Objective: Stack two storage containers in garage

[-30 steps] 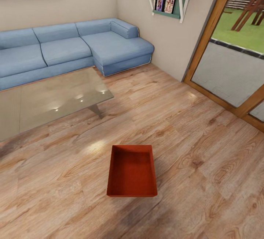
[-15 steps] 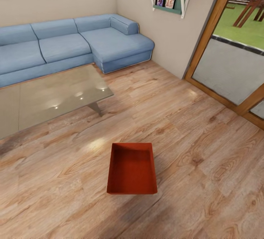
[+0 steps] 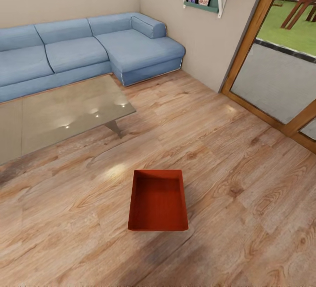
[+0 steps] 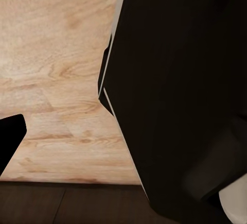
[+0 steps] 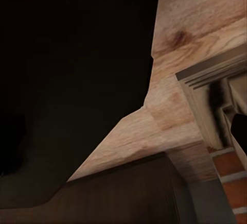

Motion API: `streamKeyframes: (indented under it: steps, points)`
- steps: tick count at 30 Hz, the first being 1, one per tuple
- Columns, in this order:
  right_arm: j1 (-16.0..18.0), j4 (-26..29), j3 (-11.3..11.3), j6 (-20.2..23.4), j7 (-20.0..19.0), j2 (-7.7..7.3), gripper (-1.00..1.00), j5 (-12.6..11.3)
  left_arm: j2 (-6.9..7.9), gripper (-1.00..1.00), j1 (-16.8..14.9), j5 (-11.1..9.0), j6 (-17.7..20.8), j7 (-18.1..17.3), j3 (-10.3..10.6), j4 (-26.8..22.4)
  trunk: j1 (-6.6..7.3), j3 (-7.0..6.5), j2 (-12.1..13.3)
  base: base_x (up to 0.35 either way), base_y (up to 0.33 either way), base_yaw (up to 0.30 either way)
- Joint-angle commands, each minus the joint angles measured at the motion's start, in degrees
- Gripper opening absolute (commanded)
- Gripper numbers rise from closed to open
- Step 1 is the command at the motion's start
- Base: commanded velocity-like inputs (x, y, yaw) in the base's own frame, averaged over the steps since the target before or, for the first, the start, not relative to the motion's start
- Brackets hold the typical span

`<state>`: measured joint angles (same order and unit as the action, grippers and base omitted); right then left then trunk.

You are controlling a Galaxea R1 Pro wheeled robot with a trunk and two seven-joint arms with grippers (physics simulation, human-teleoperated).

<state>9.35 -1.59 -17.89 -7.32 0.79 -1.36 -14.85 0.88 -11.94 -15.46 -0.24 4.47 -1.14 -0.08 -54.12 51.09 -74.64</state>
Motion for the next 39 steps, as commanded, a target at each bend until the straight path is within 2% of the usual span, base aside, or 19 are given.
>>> streamKeyframes:
  steps: [1,24,39]
  points:
    - [0.05,-0.17,-0.48,-0.32,0.05,-0.02,1.0,-0.48,0.0,1.0,-0.01,-0.18,-0.02,0.1,-0.09,-0.01,0.0,0.04,-0.02,0.0,0.0,0.0]
    - [0.05,-0.17,-0.55,-0.33,0.42,-0.26,1.0,-0.53,-0.6,1.0,-0.01,-0.07,-0.02,-0.33,-0.09,-0.02,0.0,0.05,-0.02,0.0,0.0,0.0]
    - [0.05,-0.17,-0.48,-0.33,0.44,-0.3,1.0,-0.54,-0.45,1.0,-0.01,-0.17,-0.02,-0.49,-0.09,-0.02,-3.29,2.74,-6.03,0.0,0.0,0.0]
